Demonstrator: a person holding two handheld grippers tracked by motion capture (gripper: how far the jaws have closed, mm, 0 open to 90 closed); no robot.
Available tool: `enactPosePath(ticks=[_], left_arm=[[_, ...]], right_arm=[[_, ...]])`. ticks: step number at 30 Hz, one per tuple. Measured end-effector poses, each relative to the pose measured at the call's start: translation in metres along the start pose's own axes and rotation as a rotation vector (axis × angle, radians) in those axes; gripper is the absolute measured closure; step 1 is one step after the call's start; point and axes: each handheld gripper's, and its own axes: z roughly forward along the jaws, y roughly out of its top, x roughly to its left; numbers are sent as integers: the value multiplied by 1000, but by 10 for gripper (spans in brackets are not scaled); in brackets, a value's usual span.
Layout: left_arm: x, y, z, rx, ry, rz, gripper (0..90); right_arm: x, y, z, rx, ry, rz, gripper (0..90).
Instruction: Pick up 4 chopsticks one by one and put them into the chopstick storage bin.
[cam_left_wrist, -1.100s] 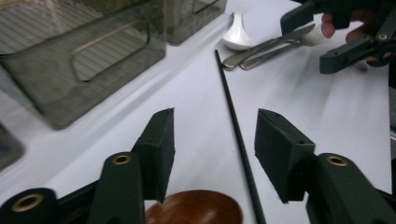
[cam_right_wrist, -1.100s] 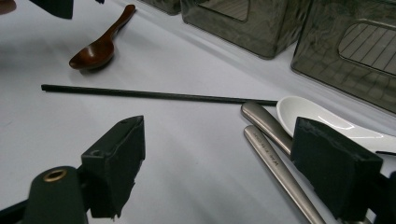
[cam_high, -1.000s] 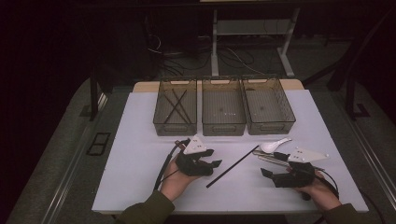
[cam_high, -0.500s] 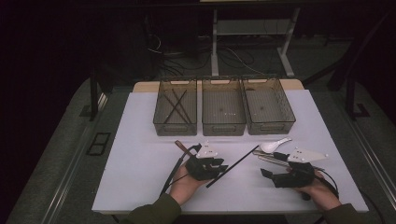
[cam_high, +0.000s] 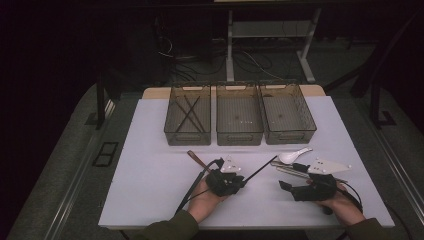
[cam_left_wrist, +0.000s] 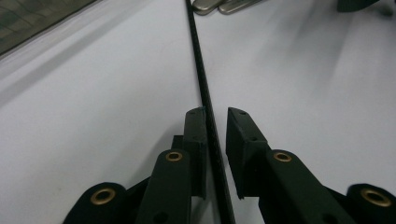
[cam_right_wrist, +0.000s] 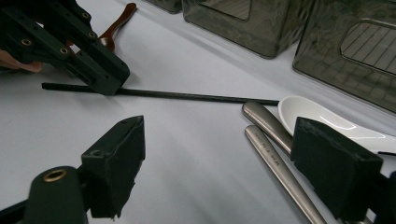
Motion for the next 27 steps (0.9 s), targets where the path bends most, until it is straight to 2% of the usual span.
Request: enactPosePath(ticks=[8,15,27], left_arm=[[-4,0,2,8,40,23,806],[-4,1,2,14,48,15,839],[0,1,-2,4,41,-28,847]], right_arm=[[0,0,0,-1,0,0,176],[0,0,0,0,0,0,176],[0,0,-1,-2,1,0,176]])
